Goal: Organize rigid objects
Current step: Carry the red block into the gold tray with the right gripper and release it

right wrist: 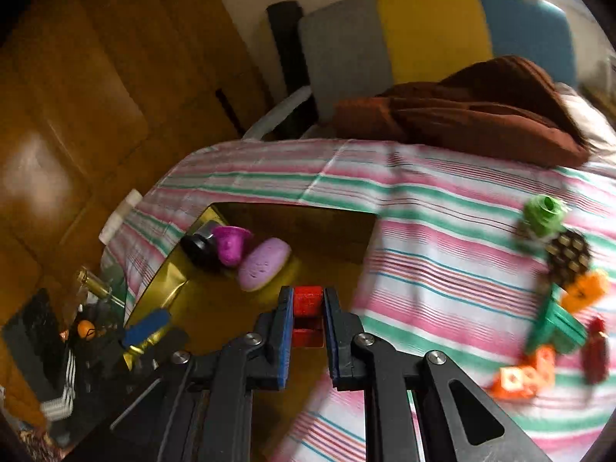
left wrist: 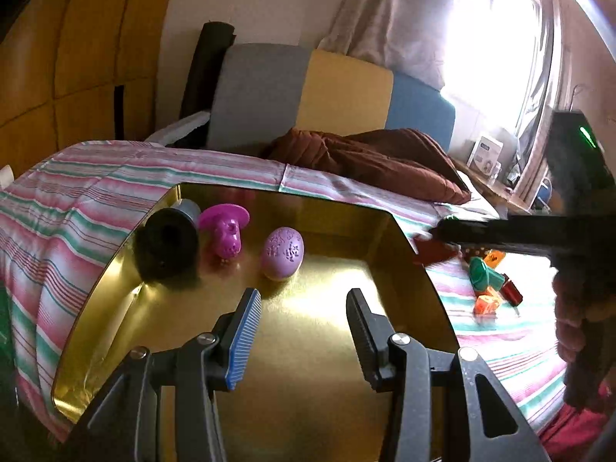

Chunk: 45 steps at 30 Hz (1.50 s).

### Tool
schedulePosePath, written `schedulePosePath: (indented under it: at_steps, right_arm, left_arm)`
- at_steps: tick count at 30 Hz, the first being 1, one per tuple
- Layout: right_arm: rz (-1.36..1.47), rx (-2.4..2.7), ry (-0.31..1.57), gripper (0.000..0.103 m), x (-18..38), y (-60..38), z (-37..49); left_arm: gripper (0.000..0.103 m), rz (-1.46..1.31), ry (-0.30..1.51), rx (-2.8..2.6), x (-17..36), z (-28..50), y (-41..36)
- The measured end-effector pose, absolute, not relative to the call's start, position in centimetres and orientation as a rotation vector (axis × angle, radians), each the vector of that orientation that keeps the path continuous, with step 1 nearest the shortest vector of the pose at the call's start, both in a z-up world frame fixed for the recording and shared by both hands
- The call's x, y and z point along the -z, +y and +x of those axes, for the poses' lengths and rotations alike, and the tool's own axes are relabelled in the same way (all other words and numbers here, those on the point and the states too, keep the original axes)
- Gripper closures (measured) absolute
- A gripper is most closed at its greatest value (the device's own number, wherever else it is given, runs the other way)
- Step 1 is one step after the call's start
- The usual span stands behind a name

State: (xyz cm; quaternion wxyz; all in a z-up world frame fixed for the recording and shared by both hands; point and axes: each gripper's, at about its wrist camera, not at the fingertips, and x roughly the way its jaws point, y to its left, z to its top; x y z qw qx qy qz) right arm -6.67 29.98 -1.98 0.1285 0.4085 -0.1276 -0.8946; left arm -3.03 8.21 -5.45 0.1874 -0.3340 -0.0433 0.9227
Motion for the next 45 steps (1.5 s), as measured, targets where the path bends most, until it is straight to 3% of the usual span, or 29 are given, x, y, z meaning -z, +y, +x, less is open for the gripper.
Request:
schedulePosePath:
  at_steps: [14, 16, 17, 18, 21, 45]
  right_arm:
    - [1.395, 2.566, -0.338, 0.087, 6.8, 25.5, -14.4]
    - [1.432, 2.603, -0.332, 0.076, 7.2, 25.8, -14.9]
    - [1.444, 2.635, -0.337, 0.058, 7.1, 26.1, -14.9]
    - [1.439, 2.662, -0.359, 0.048, 6.9, 26.6, -14.8]
    - [1.324, 2.711, -0.441, 0.048, 5.5, 28.0, -13.9]
    - [1.259, 2.748, -0.302, 0.047, 3.7, 27.4, -6.7]
  left_arm:
    - [0.057, -0.953, -0.141, -2.603, 5.3, -2.5, 7.3]
    - [0.057, -0.959, -0.14, -2.601, 5.3, -2.6, 7.2]
    - [0.057, -0.962, -0.143, -2.598, 5.4, -2.6, 7.2]
    - [0.057, -0.959, -0.146, -2.598, 5.4, -2.6, 7.1]
    - [0.057, -0.956, -0.143, -2.597, 5.4, -2.5, 7.2]
    - [0.057, -0.921, -0.07, -2.564, 5.4, -1.0, 9.0]
